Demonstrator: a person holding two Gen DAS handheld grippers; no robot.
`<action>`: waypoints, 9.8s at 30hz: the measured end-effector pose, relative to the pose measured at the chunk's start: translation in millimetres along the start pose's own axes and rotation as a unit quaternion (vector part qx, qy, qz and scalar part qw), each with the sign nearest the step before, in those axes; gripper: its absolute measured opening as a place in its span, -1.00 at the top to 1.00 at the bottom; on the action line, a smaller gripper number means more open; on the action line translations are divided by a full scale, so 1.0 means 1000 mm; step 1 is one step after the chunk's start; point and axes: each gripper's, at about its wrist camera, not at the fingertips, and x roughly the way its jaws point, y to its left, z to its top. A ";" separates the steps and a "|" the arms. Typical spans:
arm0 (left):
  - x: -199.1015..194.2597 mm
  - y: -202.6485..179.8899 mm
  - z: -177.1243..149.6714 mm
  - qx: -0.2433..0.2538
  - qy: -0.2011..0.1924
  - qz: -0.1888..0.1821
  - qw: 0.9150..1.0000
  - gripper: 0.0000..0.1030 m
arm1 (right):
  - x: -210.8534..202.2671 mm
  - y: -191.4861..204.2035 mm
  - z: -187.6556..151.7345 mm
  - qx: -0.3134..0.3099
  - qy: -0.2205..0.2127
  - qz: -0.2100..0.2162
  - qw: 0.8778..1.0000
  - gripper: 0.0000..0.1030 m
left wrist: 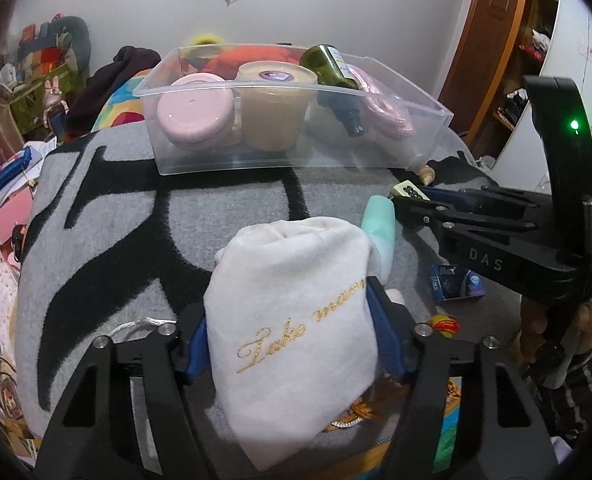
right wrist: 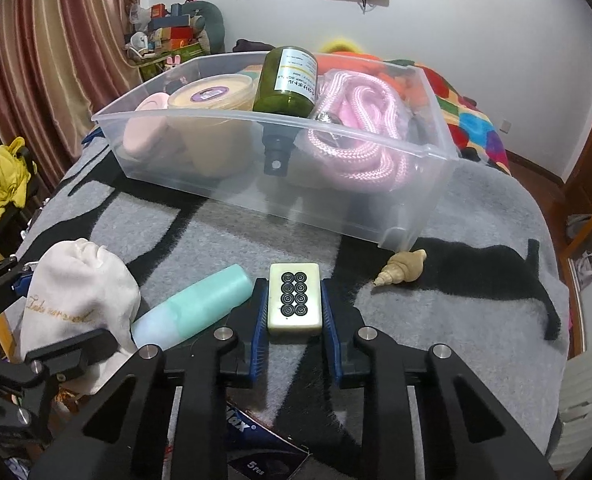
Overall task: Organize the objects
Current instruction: 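Grip the white pouch with left tool while right tool grips the pale green tile, then lift the pouch and tile and carry both over the clear box, then release the tile into the box while left tool drops the pouch inside, then move left tool to the mint-green bottle while right tool approaches the blue Max box, then grip the mint-green bottle with left tool while right tool closes on the Max box, then lift the mint-green bottle and Max box and carry both over the clear box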
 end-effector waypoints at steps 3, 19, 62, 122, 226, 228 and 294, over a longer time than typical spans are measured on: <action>-0.001 0.002 0.001 -0.008 0.001 -0.006 1.000 -0.19 | -0.002 0.000 -0.001 0.006 0.000 0.007 1.000 0.57; -0.020 0.007 0.009 -0.019 -0.027 -0.002 0.999 0.02 | -0.038 0.000 -0.001 0.007 -0.034 0.020 0.999 0.57; -0.055 0.000 0.087 0.007 -0.132 -0.004 0.991 0.02 | -0.071 -0.019 0.041 0.026 -0.108 0.014 0.994 0.57; 0.043 -0.008 0.144 0.038 -0.084 0.021 0.996 -0.32 | -0.006 -0.039 0.078 0.042 -0.075 -0.005 0.996 0.51; 0.029 -0.038 0.031 0.058 0.040 -0.009 0.997 -0.25 | -0.045 -0.005 -0.057 0.048 -0.028 0.013 0.998 0.07; 0.030 -0.045 0.028 0.075 0.039 0.004 0.996 -0.19 | -0.046 -0.006 -0.058 0.050 -0.029 0.012 0.998 0.07; -0.050 -0.010 0.058 -0.001 -0.108 0.005 0.994 0.53 | -0.082 0.001 0.025 0.008 -0.110 0.015 0.994 0.08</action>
